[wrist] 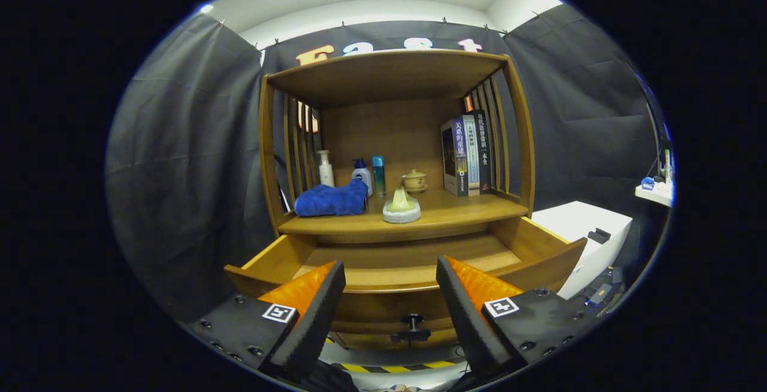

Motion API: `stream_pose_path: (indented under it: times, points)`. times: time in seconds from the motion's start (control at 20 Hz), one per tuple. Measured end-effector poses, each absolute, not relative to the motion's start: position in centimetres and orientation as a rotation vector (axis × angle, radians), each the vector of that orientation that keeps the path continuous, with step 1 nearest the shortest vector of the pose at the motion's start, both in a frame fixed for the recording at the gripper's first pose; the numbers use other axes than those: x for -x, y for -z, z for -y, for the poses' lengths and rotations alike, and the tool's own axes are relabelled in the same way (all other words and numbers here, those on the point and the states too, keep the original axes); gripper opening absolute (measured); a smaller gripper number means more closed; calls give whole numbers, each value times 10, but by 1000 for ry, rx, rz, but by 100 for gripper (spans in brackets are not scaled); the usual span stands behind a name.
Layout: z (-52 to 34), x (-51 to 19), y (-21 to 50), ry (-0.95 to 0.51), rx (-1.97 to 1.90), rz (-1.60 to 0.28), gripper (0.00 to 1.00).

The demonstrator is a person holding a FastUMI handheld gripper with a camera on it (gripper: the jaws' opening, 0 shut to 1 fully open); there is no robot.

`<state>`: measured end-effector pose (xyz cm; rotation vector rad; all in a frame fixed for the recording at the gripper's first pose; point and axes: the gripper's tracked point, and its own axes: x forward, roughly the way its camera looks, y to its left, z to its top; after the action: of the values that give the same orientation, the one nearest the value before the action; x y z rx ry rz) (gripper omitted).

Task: Pull open the drawer, take out the items inside it, and place them on the countertop above the cabinet.

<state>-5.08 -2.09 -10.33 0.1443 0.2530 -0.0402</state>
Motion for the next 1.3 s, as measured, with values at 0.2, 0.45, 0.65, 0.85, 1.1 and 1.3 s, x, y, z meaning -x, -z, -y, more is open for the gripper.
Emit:
stream_pose_path:
  times: [0.2, 0.45, 0.65, 0.85, 1.1, 1.3]
  points:
    - [28, 46, 136, 78, -132, -284, 99]
    - [29, 45, 158, 83, -105, -297, 99]
    - [28, 43, 174, 85, -87, -318, 99]
    - [27, 42, 183, 89, -84, -313, 99]
    - [28, 39, 180, 89, -102, -311, 99]
    - [29, 30, 180, 91, -93, -309, 98]
